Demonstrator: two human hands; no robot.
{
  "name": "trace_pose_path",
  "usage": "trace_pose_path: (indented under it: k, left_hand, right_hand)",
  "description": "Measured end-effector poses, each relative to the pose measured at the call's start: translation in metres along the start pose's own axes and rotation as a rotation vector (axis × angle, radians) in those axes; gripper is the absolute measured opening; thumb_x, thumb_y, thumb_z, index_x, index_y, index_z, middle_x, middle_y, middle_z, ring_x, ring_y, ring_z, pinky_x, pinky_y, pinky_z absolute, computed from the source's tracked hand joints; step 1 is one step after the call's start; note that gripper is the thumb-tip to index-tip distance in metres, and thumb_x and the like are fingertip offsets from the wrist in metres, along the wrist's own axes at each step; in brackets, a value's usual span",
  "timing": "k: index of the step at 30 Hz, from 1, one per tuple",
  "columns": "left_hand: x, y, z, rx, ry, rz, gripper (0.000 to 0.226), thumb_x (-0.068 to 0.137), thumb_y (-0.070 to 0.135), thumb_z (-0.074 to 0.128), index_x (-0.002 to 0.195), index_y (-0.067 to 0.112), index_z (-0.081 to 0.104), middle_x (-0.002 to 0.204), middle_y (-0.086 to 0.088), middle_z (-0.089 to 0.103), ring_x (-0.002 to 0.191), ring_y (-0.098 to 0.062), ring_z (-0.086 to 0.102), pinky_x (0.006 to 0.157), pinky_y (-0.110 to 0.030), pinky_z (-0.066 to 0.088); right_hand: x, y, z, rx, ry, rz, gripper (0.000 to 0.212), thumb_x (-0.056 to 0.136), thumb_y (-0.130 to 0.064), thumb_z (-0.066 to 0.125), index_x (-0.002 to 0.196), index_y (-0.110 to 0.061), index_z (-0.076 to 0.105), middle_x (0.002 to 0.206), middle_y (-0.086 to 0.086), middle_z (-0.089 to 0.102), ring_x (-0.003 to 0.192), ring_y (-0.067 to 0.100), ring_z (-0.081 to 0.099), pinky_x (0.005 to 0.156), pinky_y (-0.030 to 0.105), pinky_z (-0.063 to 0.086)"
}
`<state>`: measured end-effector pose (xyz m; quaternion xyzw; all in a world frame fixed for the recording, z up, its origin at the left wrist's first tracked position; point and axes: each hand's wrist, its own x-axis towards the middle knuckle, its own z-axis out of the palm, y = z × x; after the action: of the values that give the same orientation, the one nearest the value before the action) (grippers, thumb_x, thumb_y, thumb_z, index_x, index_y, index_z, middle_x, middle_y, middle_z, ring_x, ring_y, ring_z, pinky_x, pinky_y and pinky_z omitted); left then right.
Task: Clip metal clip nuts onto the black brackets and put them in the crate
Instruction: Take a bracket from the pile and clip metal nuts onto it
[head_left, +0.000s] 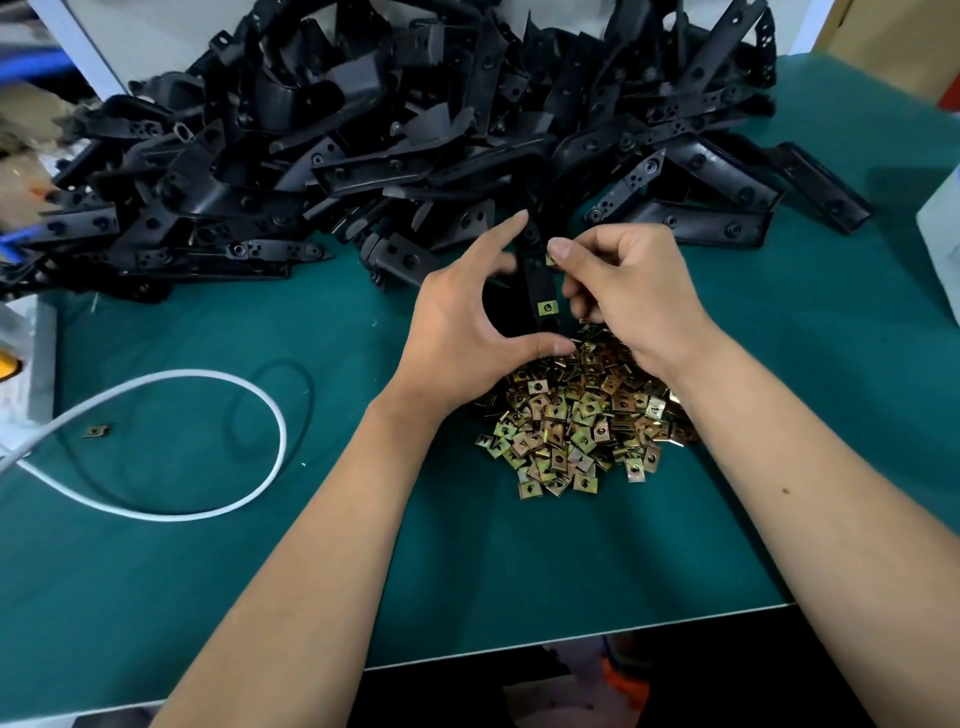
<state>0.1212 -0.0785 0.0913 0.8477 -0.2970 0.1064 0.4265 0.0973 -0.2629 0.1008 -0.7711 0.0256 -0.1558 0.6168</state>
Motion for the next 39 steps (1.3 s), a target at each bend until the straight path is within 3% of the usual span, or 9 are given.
trace_pose_path:
  k: [7,13,17,20,23,28,32,36,39]
  left_hand:
    - [-0.0006,0.0031,-0.0017,0.016,-0.021,-0.004,0.113,0.060,0.053,0.094,0.157,0.027,0.041,0.122,0.003,0.068,0.121,-0.007,0.059,0.108,-0.017,0.039]
    - [-0.0011,0.0060,-0.0004,-0.009,-0.004,0.013,0.113,0.059,0.048,0.096,0.156,0.024,0.042,0.123,0.002,0.068,0.121,-0.004,0.058,0.106,-0.009,0.034]
    - [-0.0020,0.0076,0.0011,0.001,-0.007,0.023,0.114,0.058,0.048,0.096,0.156,0.023,0.043,0.120,0.004,0.068,0.119,-0.005,0.060,0.111,-0.022,0.039]
    - [0.0001,0.0067,0.0024,0.025,-0.022,0.011,0.115,0.058,0.051,0.095,0.156,0.025,0.042,0.118,0.006,0.067,0.117,-0.005,0.059,0.108,-0.016,0.037]
    - [0.0018,0.0063,0.0020,0.037,-0.020,0.000,0.115,0.059,0.052,0.095,0.157,0.023,0.040,0.119,0.004,0.067,0.117,-0.009,0.060,0.109,-0.026,0.042]
    - [0.0016,0.0054,0.0019,0.049,-0.021,0.002,0.117,0.060,0.053,0.094,0.158,0.023,0.038,0.119,0.003,0.067,0.117,-0.012,0.061,0.109,-0.035,0.045]
    - [0.0020,0.0026,0.0026,0.031,-0.041,-0.021,0.124,0.060,0.054,0.094,0.161,0.023,0.029,0.127,0.001,0.067,0.125,-0.013,0.058,0.110,-0.025,0.041]
    - [0.0012,-0.0008,0.0011,0.002,-0.060,-0.033,0.117,0.059,0.053,0.095,0.157,0.019,0.039,0.127,0.007,0.068,0.124,-0.001,0.054,0.101,0.000,0.027]
    - [0.0008,0.0006,0.0010,0.015,-0.039,-0.033,0.116,0.058,0.055,0.094,0.155,0.020,0.042,0.121,0.012,0.065,0.118,0.005,0.053,0.100,0.000,0.029]
  right_hand:
    - [-0.0001,-0.0018,-0.0021,0.003,-0.033,0.022,0.022,0.098,-0.028,0.071,0.084,-0.012,0.074,0.058,-0.003,0.065,0.047,0.009,0.055,0.043,0.017,0.040]
    - [-0.0013,-0.0028,-0.0028,0.022,-0.011,0.014,0.022,0.097,-0.029,0.072,0.082,-0.013,0.074,0.058,-0.002,0.064,0.046,0.010,0.054,0.043,0.018,0.041]
    - [-0.0019,-0.0033,-0.0009,0.021,-0.043,-0.005,0.023,0.096,-0.029,0.073,0.080,-0.013,0.073,0.056,-0.002,0.063,0.045,0.012,0.053,0.043,0.018,0.040]
    - [-0.0022,-0.0023,0.0009,0.045,-0.038,0.021,0.027,0.098,-0.030,0.071,0.078,-0.012,0.073,0.056,-0.003,0.062,0.045,0.011,0.052,0.042,0.018,0.039]
    - [-0.0007,-0.0028,0.0005,0.133,-0.024,0.102,0.031,0.101,-0.033,0.066,0.082,-0.010,0.074,0.059,-0.002,0.062,0.048,0.012,0.054,0.042,0.018,0.037]
    - [-0.0009,-0.0047,0.0005,0.080,-0.045,0.097,0.021,0.098,-0.024,0.070,0.079,-0.018,0.077,0.063,-0.003,0.063,0.053,0.011,0.056,0.044,0.019,0.039]
    - [-0.0020,-0.0065,0.0000,0.045,-0.032,0.075,0.020,0.099,-0.025,0.069,0.080,-0.021,0.076,0.062,-0.005,0.063,0.053,0.009,0.055,0.047,0.019,0.043]
    - [-0.0026,-0.0074,-0.0015,0.052,-0.041,0.086,0.020,0.099,-0.024,0.069,0.081,-0.021,0.076,0.063,-0.005,0.062,0.055,0.009,0.055,0.049,0.019,0.044]
    - [-0.0011,-0.0080,-0.0046,0.106,-0.073,0.126,0.018,0.099,-0.020,0.069,0.083,-0.015,0.076,0.064,-0.002,0.063,0.055,0.011,0.055,0.046,0.019,0.040]
